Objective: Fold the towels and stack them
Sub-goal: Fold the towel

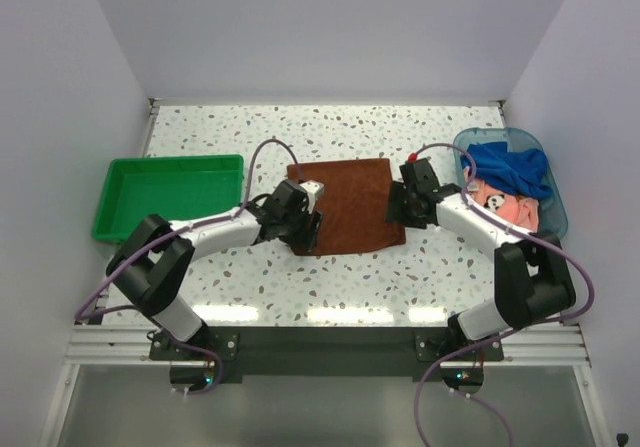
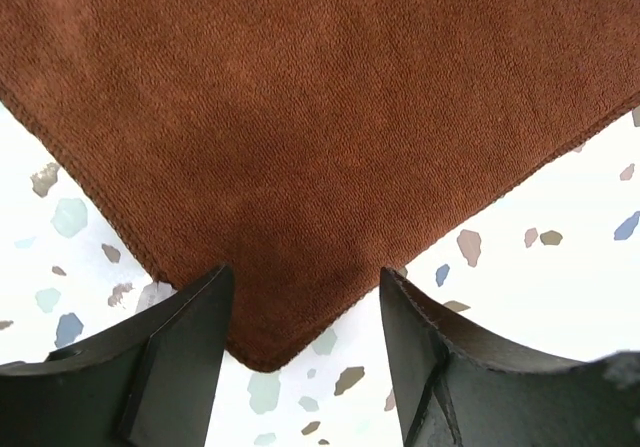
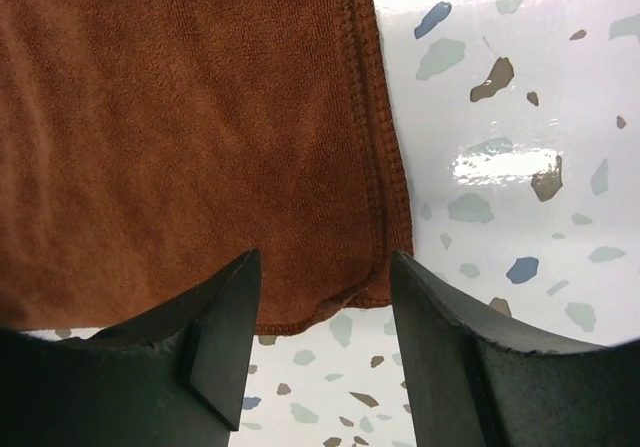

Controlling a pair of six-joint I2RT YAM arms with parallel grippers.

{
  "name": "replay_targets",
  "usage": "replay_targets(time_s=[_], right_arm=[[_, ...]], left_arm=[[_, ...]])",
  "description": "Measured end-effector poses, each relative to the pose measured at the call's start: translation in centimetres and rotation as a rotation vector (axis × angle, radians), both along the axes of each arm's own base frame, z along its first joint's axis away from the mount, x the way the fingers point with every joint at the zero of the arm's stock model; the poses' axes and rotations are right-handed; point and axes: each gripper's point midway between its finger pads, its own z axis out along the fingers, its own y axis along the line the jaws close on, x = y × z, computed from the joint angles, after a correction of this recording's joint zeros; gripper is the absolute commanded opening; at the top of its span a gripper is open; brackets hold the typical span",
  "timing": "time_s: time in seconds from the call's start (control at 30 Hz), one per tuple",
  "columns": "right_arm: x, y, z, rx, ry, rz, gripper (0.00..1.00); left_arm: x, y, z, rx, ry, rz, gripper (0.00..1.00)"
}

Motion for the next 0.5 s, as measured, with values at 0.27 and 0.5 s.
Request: replay_targets(time_s=[0.27, 0.5], right_arm=[[-1.8, -0.4, -2.0, -0.007, 0.052, -0.023, 0.45], [-3.7, -1.1, -3.7, -0.020, 0.111, -0.045, 0.33]], left_arm=[[-1.2, 0.7, 0.8, -0.038, 0.033, 0.089, 0.65], [-2.4, 1.7, 0.4, -0.063, 0.091, 0.217, 0.60]])
